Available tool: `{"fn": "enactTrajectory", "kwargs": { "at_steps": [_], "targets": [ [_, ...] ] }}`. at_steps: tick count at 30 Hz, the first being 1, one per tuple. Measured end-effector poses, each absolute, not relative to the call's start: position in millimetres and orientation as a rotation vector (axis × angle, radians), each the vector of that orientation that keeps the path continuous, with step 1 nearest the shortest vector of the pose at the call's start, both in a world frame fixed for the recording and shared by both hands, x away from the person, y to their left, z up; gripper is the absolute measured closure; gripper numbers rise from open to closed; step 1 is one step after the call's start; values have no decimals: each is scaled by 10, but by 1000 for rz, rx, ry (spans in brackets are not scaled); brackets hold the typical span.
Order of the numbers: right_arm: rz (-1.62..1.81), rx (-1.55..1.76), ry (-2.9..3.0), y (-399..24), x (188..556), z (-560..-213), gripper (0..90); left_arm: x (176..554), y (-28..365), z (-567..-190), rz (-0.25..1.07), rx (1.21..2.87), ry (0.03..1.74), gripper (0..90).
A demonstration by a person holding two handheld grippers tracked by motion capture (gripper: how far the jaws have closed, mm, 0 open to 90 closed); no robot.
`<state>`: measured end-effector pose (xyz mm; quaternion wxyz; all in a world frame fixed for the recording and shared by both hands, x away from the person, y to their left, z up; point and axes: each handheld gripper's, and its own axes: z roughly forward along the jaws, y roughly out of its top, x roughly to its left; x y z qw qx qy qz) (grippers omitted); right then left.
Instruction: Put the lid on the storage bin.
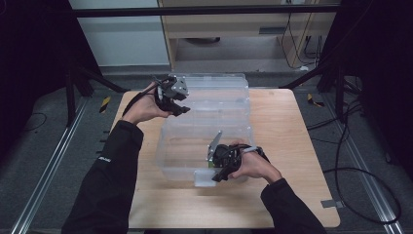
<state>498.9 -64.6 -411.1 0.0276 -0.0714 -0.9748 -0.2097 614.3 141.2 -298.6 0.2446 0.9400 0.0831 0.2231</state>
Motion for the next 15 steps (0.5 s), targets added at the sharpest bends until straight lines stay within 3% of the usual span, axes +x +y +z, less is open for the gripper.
{"fn": "enactTrajectory", "kwargs": {
  "at_steps": [15],
  "targets": [
    [-647, -217, -3010, -644, 4989, -4112, 630, 6222, 1352, -3058, 607, 2619, 201, 706]
  ]
}}
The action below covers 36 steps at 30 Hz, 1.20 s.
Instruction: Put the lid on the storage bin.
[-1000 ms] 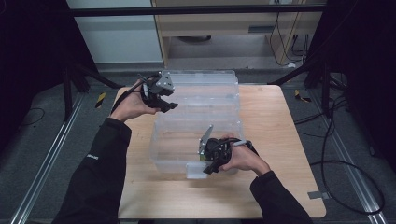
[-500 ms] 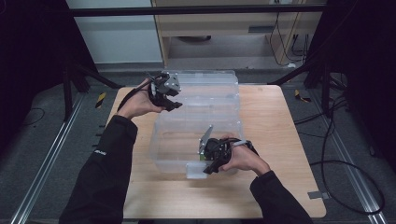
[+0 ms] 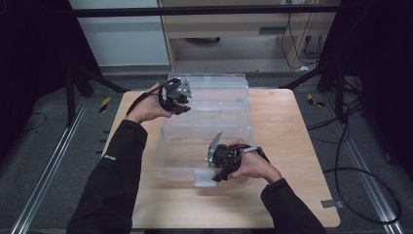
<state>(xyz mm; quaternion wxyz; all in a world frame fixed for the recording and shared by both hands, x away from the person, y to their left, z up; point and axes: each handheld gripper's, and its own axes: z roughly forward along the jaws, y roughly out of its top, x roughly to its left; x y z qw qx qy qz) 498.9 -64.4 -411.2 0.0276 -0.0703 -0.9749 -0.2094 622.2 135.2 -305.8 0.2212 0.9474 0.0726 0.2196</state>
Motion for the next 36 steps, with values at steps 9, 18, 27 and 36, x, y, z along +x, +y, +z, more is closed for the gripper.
{"fn": "enactTrajectory", "kwargs": {
  "at_steps": [9, 18, 27, 36],
  "targets": [
    [-651, -217, -3018, -642, 4985, -4114, 631, 6275, 1298, -3098, 605, 2662, 188, 732],
    [-651, -224, -3022, -640, 4979, -4114, 633, 6239, 1256, -3067, 622, 2710, 149, 784],
    [-640, -235, -3027, -640, 4964, -4110, 637, 6165, 1195, -3009, 616, 2771, 92, 844],
    [-624, -249, -3030, -629, 4948, -4109, 641, 6011, 1197, -2954, 621, 2774, 60, 860]
  ]
}}
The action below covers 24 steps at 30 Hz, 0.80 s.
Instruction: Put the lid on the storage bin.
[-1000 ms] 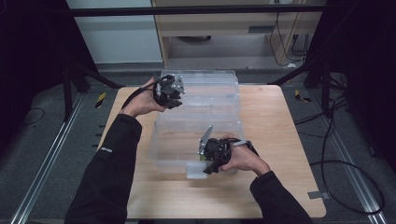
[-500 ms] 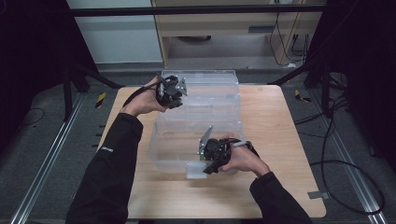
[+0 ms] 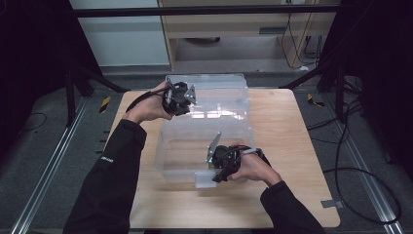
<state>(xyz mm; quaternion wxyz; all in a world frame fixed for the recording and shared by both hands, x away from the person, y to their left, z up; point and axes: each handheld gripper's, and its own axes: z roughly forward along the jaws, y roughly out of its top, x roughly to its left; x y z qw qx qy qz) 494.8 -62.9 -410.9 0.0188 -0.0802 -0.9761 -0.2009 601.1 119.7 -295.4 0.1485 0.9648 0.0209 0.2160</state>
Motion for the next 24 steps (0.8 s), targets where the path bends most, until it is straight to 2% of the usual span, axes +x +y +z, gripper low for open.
{"fn": "enactTrajectory", "kwargs": {
  "at_steps": [24],
  "targets": [
    [-637, -237, -3051, -632, 4904, -4113, 639, 5471, 1282, -2931, 623, 2729, 11, 871]
  ]
}}
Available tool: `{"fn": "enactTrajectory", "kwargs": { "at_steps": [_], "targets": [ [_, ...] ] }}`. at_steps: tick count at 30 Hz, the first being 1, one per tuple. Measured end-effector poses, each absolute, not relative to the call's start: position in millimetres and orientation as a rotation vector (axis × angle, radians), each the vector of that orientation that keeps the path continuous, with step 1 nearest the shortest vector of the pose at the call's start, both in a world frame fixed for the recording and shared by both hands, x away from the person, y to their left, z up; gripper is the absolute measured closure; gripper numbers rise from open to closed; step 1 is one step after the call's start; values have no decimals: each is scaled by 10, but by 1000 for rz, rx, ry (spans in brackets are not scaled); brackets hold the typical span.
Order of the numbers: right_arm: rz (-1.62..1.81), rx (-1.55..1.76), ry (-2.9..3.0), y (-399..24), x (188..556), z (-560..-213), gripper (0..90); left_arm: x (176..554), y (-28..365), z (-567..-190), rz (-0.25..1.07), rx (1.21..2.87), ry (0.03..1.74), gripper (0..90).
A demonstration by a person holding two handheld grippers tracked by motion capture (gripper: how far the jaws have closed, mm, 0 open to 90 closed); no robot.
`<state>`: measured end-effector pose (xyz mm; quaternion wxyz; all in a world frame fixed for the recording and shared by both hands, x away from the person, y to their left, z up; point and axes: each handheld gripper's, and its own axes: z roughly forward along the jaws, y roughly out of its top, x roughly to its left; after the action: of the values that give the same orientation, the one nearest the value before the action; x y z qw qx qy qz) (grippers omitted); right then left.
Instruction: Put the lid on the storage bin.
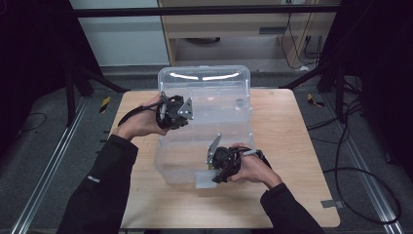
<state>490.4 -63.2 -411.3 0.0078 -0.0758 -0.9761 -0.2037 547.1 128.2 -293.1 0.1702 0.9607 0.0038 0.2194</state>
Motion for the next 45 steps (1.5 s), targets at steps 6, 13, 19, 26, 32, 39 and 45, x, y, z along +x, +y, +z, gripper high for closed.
{"fn": "enactTrajectory", "kwargs": {
  "at_steps": [6, 13, 19, 26, 32, 39, 45],
  "targets": [
    [-634, -232, -3056, -632, 4906, -4113, 638, 5387, 1282, -2939, 620, 2738, -3, 872],
    [-629, -238, -3053, -627, 4899, -4109, 638, 5281, 1306, -2966, 595, 2736, -4, 871],
    [-626, -238, -3059, -623, 4894, -4103, 635, 5207, 1330, -3003, 584, 2726, -2, 868],
    [-646, -240, -3068, -635, 4878, -4105, 632, 5150, 1351, -3030, 574, 2730, -8, 865],
    [-654, -252, -3077, -634, 4857, -4105, 623, 5108, 1353, -3055, 573, 2732, -15, 862],
    [-675, -260, -3093, -641, 4831, -4109, 610, 5073, 1356, -3075, 576, 2732, -17, 859],
    [-713, -278, -3091, -661, 4814, -4102, 612, 5055, 1371, -3090, 562, 2730, -14, 857]
  ]
}}
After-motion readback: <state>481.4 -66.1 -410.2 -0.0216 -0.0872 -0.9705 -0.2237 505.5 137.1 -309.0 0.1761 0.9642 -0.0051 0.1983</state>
